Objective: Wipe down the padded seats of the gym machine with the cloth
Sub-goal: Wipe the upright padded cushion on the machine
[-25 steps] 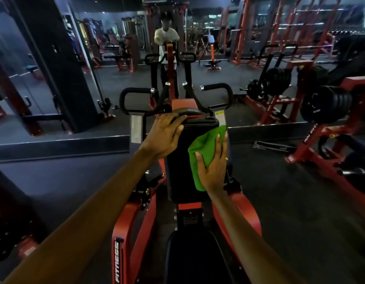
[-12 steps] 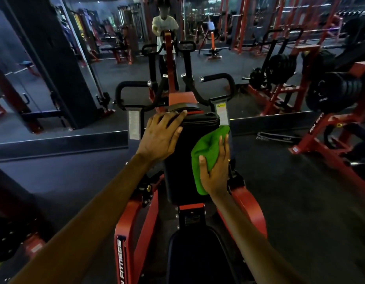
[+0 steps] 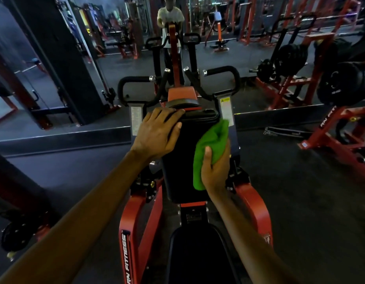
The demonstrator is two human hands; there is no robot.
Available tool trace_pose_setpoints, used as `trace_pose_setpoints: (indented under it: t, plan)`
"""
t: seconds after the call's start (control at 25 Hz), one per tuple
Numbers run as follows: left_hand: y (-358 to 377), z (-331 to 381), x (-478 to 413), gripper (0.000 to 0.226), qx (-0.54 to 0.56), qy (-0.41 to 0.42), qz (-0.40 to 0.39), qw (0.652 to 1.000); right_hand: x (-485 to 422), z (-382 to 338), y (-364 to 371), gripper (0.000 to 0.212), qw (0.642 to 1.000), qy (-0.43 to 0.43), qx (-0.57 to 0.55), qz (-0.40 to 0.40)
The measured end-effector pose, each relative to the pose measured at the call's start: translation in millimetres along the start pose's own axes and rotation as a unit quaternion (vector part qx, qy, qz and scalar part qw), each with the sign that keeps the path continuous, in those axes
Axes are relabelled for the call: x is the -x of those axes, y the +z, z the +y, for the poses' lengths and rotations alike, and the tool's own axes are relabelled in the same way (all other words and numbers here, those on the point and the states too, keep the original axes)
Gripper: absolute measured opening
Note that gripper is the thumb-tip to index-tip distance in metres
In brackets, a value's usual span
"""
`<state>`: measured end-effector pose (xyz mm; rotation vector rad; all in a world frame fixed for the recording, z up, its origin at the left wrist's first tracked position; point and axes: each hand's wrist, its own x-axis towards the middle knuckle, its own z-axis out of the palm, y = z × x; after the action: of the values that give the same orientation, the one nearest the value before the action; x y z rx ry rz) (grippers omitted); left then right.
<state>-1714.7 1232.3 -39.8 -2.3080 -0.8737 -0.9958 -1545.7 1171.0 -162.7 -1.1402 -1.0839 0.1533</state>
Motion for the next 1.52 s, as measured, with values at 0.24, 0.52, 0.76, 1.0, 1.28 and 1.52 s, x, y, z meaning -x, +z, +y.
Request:
trace_pose_setpoints:
  t: [0.24,0.52,0.76,1.0,1.28,1.52]
  plan:
    - [4,5,-23,0.046,-0.039,0.098,-0.045,0.993,-14,-17,-1,0.070,0.999,0.020,-0.037,-0.013]
    - [7,9,-19,0.041,-0.054,0.082,0.011,0.995,-53,-26,-2,0.066,0.998,-0.014,-0.058,-0.032]
    - [6,11,-19,0.040,-0.065,0.085,0.017,0.994,14,5,-16,0.070,0.995,0.061,-0.061,-0.044]
    - [7,12,-20,0.040,-0.068,0.084,0.014,0.994,-53,-30,-3,0.066,0.996,-0.087,-0.014,-0.032]
    - [8,12,-20,0.039,-0.069,0.082,0.020,0.994,33,23,-18,0.074,0.997,0.053,-0.048,-0.042]
    - [9,11,-19,0.039,-0.065,0.081,0.027,0.994,-57,-29,-5,0.060,0.994,-0.038,-0.099,-0.030]
